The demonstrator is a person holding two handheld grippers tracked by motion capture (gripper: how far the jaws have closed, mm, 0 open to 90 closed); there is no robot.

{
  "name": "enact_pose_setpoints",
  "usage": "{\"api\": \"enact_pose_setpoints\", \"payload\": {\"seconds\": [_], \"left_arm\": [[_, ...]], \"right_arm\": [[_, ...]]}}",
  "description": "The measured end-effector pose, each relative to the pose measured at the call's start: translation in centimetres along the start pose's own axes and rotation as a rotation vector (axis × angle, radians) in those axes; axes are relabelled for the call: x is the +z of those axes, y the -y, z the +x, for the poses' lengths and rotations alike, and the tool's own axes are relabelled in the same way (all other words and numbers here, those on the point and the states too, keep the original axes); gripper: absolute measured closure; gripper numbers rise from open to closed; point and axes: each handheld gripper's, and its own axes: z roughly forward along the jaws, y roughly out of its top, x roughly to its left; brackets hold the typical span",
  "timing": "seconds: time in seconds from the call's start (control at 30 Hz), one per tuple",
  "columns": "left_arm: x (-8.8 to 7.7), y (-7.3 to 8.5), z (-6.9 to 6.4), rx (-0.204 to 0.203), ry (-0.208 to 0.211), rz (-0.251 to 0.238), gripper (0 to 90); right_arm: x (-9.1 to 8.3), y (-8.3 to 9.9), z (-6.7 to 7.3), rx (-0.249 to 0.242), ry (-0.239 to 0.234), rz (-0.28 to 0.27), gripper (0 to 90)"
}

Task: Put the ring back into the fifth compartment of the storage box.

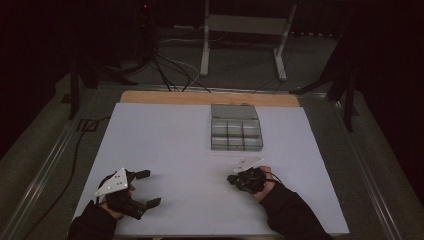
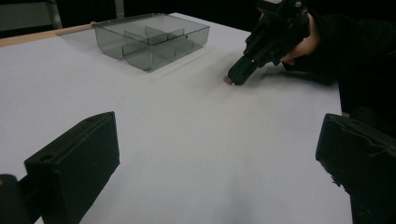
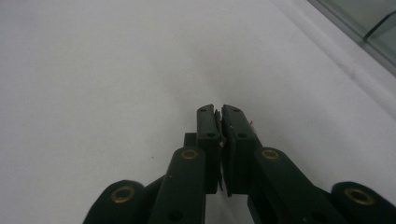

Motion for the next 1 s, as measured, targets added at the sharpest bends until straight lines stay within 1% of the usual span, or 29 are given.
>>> {"api": "enact_pose_setpoints", "payload": {"seconds": [0.07,0.33,0.4,0.47,0.57,0.67,0.77,0.83,0.93,1.0], "left_arm": [[0.0,0.0,0.0,0.001,-0.001,0.002,0.7],[-0.1,0.0,0.1,0.000,0.000,-0.003,0.7],[-0.1,0.0,0.1,-0.007,0.000,-0.005,0.7],[-0.1,0.0,0.1,-0.002,-0.001,-0.002,0.7],[-0.1,0.0,0.1,-0.004,0.000,-0.005,0.7],[0.0,0.0,0.0,0.002,-0.001,0.003,0.7],[0.0,0.0,0.0,-0.001,0.000,-0.001,0.7],[0.0,0.0,0.0,0.004,-0.001,0.005,0.7],[0.0,0.0,0.0,-0.001,0.000,-0.002,0.7],[0.0,0.0,0.0,0.002,-0.001,0.003,0.8]], "right_arm": [[0.0,0.1,-0.2,0.017,-0.012,-0.005,87.1],[-0.2,-0.1,0.0,0.027,0.006,0.000,87.1],[-0.3,-0.1,-0.1,0.036,0.002,-0.005,87.1],[-0.6,-0.2,-0.1,0.050,0.004,-0.010,87.1],[-1.1,-0.4,0.0,0.052,0.003,-0.028,87.1],[-1.4,-0.6,0.1,0.049,0.002,-0.039,87.1],[-1.6,-0.7,0.2,0.046,0.004,-0.043,87.1],[-1.8,-0.9,0.3,0.046,-0.001,-0.051,87.1],[-2.0,-1.0,0.4,0.044,-0.003,-0.055,87.1],[-2.1,-1.0,0.4,0.046,-0.004,-0.060,87.1]]}}
